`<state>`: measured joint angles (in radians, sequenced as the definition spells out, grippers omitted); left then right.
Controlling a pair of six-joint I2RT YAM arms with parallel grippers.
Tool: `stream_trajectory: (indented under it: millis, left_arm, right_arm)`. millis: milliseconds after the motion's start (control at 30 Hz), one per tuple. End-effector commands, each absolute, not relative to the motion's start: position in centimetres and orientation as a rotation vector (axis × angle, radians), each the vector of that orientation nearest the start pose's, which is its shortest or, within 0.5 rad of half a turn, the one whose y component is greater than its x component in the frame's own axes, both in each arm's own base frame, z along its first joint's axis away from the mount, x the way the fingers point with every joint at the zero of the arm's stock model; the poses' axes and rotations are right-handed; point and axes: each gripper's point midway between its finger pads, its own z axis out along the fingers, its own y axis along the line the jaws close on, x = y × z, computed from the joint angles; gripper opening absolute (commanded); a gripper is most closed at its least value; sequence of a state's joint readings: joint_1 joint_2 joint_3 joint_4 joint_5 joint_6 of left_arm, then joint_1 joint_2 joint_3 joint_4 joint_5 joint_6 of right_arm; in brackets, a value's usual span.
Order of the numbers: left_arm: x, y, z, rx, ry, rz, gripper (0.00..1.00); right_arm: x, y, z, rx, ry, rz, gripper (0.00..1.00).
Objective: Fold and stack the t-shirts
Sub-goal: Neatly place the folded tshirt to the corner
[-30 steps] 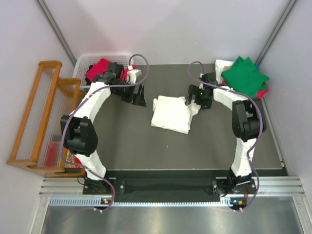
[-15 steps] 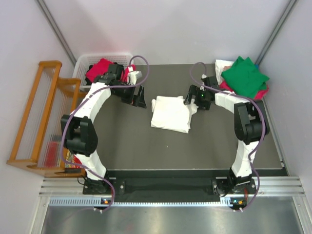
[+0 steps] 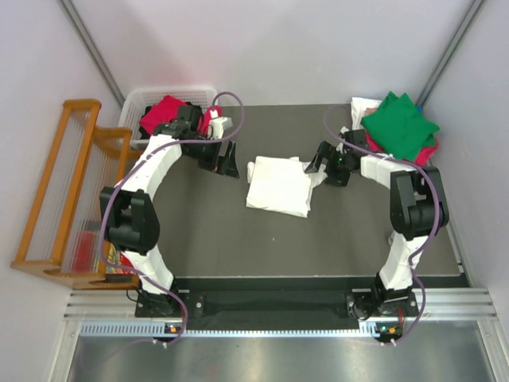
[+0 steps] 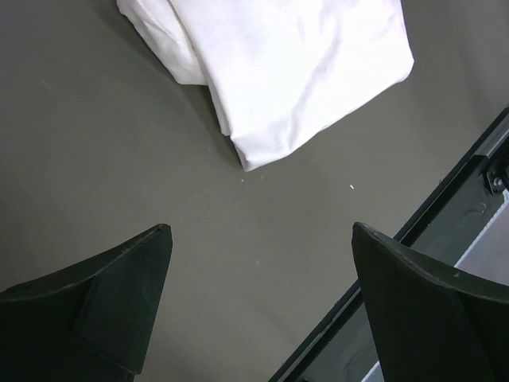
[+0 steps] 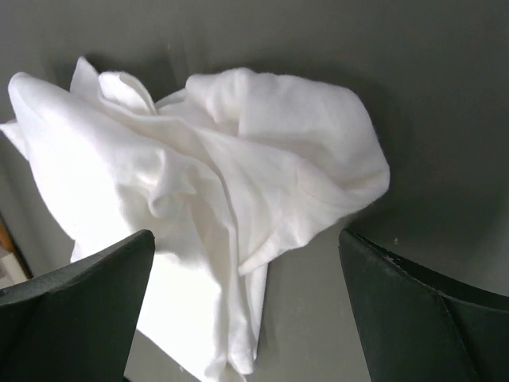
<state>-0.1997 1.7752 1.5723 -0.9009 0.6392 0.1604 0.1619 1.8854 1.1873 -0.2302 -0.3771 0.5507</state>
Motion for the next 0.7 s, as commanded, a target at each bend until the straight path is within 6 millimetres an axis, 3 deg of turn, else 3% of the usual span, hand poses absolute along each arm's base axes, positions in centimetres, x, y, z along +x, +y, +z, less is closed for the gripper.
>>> stream_trajectory:
  millis: [0,233,367,500,667]
  left_arm:
    - [35.8,-18.2,17.6,0.710,2.455,-0.886,0.99]
    - [35.6,-18.4,17.4,0.734,2.459,-0.873,0.99]
    - [35.3,-18.6,17.4,0.742,2.461,-0.884,0.99]
    - [35.3,-18.7,17.5,0.749,2.456,-0.890,0.99]
    - [35.1,-18.8,17.8,0.754,2.450,-0.896,0.99]
  right_arm:
    - [40.6,15.7,5.0,0.398,2.554,0.886,1.00]
    - [40.6,17.1,4.6,0.445,2.520,1.050,1.00]
    - [41.1,16.8,4.1,0.443,2.542,1.020,1.00]
    - [42.9,16.4,4.2,0.422,2.541,0.944,1.00]
    - [44.0,16.1,2.7,0.400,2.579,0.865,1.00]
